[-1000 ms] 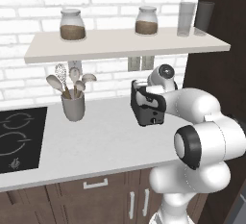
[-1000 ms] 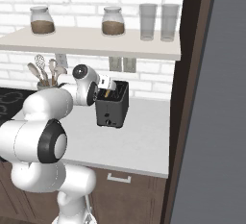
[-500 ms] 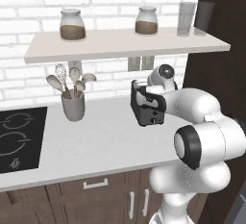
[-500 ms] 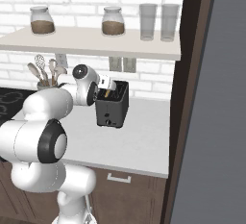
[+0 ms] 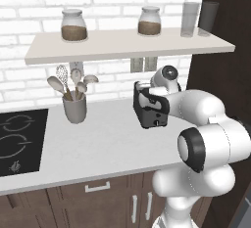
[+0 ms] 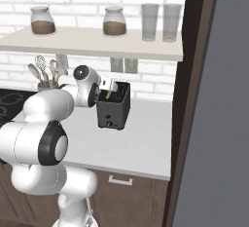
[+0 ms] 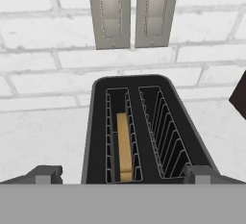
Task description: Start the toaster. Once the lever pops up, take the bread to the plate on the dining counter.
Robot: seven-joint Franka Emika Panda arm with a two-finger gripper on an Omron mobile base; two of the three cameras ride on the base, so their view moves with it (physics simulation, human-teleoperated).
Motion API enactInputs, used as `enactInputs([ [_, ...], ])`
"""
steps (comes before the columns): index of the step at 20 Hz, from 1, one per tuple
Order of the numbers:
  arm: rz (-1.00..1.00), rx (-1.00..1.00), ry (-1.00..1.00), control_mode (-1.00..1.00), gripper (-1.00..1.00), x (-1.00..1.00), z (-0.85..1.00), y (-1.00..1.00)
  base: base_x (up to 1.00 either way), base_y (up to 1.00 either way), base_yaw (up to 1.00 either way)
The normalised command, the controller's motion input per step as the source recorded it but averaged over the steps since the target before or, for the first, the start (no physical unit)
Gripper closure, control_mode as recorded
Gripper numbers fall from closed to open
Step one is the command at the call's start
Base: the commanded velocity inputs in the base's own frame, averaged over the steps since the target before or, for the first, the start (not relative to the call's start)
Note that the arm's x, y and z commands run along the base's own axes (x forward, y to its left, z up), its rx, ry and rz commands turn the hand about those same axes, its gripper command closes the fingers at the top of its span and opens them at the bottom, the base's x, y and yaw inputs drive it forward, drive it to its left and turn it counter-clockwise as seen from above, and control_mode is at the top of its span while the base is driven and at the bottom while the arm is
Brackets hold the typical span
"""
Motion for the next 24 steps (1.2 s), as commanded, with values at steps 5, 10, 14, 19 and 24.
enactInputs([
  [5, 0.0, 0.0, 0.0, -1.0, -1.0, 0.0, 0.0, 0.0, 0.0, 0.0, 0.0],
  [10, 0.0, 0.0, 0.0, -1.0, -1.0, 0.0, 0.0, 0.0, 0.0, 0.0, 0.0],
  [14, 0.0, 0.0, 0.0, -1.0, -1.0, 0.0, 0.0, 0.0, 0.0, 0.0, 0.0],
  [19, 0.0, 0.0, 0.0, -1.0, -1.0, 0.0, 0.0, 0.0, 0.0, 0.0, 0.0],
  [24, 0.0, 0.0, 0.0, -1.0, -1.0, 0.0, 0.0, 0.0, 0.0, 0.0, 0.0],
])
